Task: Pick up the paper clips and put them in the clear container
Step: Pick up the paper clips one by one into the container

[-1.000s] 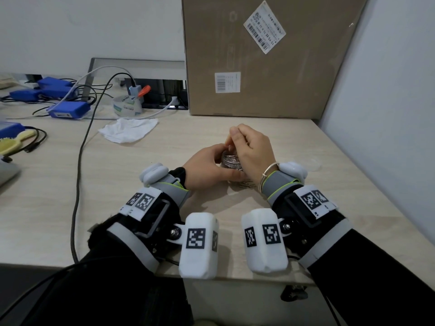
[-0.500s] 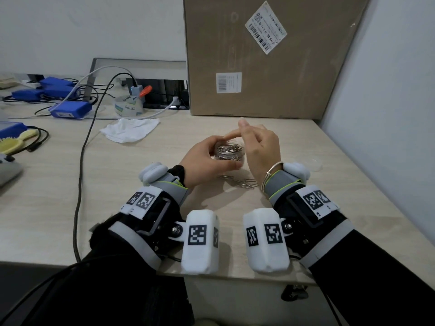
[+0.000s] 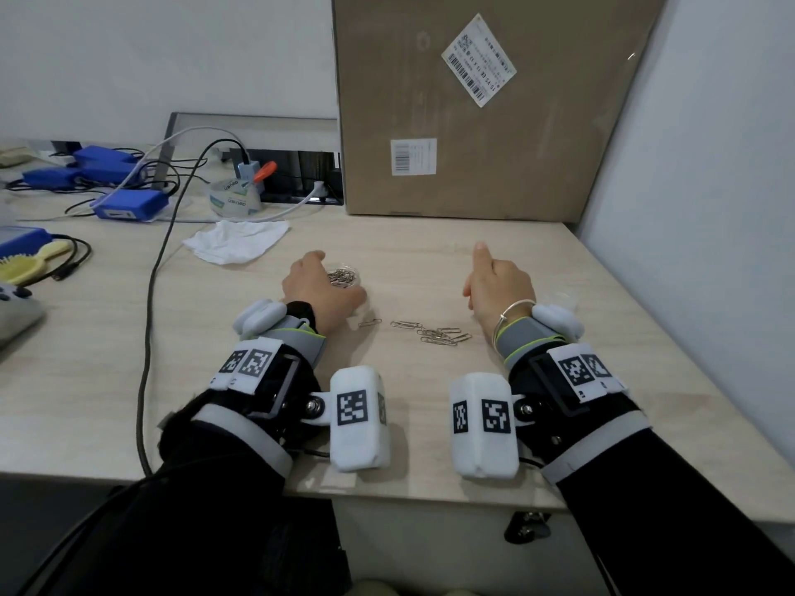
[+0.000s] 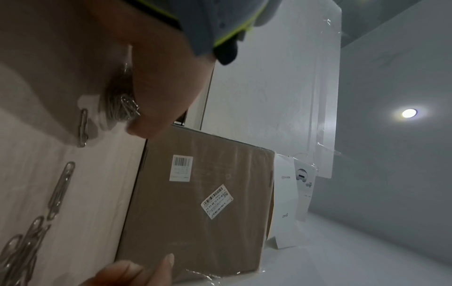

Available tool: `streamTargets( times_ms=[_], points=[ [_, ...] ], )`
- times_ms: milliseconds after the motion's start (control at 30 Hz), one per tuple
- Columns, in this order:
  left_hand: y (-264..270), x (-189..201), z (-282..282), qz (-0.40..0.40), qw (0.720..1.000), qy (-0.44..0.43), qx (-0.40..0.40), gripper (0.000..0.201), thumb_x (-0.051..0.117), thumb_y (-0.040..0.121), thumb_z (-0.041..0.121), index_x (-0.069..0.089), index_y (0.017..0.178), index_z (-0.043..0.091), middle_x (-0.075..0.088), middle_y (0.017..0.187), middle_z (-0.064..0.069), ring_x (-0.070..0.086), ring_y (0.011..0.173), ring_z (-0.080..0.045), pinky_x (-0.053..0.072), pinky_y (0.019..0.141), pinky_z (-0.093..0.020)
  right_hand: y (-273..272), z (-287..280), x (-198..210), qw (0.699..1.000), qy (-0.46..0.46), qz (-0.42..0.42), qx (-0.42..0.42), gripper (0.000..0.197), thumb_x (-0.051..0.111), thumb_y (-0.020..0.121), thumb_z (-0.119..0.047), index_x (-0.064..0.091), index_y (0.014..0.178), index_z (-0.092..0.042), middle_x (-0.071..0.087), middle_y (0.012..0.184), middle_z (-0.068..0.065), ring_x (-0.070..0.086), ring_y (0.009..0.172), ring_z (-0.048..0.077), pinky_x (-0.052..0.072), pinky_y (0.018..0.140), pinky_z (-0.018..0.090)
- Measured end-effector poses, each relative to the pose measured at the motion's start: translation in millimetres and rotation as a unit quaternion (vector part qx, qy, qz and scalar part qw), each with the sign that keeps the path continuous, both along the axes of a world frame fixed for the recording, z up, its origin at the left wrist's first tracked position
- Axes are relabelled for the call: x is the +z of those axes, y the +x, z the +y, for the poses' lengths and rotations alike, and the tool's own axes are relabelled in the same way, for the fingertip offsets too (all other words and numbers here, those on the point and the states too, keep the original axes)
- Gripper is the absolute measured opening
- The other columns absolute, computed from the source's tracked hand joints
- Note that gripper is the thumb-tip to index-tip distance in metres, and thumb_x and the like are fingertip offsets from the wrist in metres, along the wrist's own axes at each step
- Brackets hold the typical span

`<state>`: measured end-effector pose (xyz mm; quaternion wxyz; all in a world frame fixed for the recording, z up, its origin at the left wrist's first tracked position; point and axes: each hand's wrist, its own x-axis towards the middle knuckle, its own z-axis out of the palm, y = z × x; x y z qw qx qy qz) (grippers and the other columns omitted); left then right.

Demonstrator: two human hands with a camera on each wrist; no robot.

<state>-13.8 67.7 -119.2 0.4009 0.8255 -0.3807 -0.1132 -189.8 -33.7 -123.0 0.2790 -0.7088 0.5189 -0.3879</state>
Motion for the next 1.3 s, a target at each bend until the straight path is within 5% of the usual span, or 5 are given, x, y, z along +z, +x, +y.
streamTargets(
  times_ms=[167,300,700,1000,1300],
  points=[
    [-13.6,10.4,4.4,-0.098,0.979,-0.175,-0.044,0.017,0.055,0.086,0.021,0.064,0.096,0.011,0.066,0.098,-0.008,0.059,0.096,-0.027,0.045,0.085,-0.034,-3.8,0.1,-0.3,0.997,0.022,0.067,0.009,0.075,0.017,0.092,-0.054,0.067,0.074,0.000,0.069,0.079,0.021,0.064,0.076,0.035,0.050,0.082,0.040],
    [-21.4,12.4,6.2,-0.143,0.978,-0.068,-0.137,0.039,0.038,0.082,0.034,0.063,0.077,0.004,0.067,0.073,-0.015,0.060,0.076,-0.034,0.050,0.071,-0.044,-1.0,1.8,-4.1,0.995,0.029,0.083,0.050,0.074,0.019,0.091,-0.054,0.064,0.067,-0.001,0.069,0.075,0.021,0.065,0.072,0.038,0.053,0.079,0.045],
    [-28.5,9.1,1.7,-0.225,0.949,0.064,-0.212,0.031,0.040,0.090,0.026,0.062,0.083,0.004,0.068,0.084,-0.012,0.059,0.084,-0.031,0.047,0.074,-0.036,1.7,9.4,0.0,0.990,0.039,0.088,0.099,0.072,0.020,0.094,-0.051,0.059,0.056,-0.004,0.064,0.056,0.015,0.061,0.049,0.031,0.055,0.075,0.042],
    [-42.4,3.0,-8.3,-0.042,0.966,-0.014,-0.254,0.022,0.042,0.092,0.015,0.062,0.084,0.017,0.064,0.079,0.003,0.065,0.081,-0.022,0.049,0.071,-0.029,12.8,19.1,0.3,0.981,0.066,-0.023,0.183,0.058,0.031,0.096,-0.044,0.057,0.056,-0.010,0.057,0.049,0.007,0.054,0.039,0.021,0.041,0.040,0.022],
    [-30.8,6.7,-6.3,-0.195,0.962,0.008,-0.190,0.030,0.039,0.093,0.019,0.065,0.097,0.004,0.070,0.097,-0.012,0.059,0.095,-0.032,0.047,0.082,-0.038,6.3,19.4,4.6,0.992,0.055,-0.013,0.114,0.065,0.031,0.094,-0.048,0.053,0.050,-0.006,0.054,0.044,0.011,0.046,0.031,0.023,0.040,0.040,0.024]
  ],
)
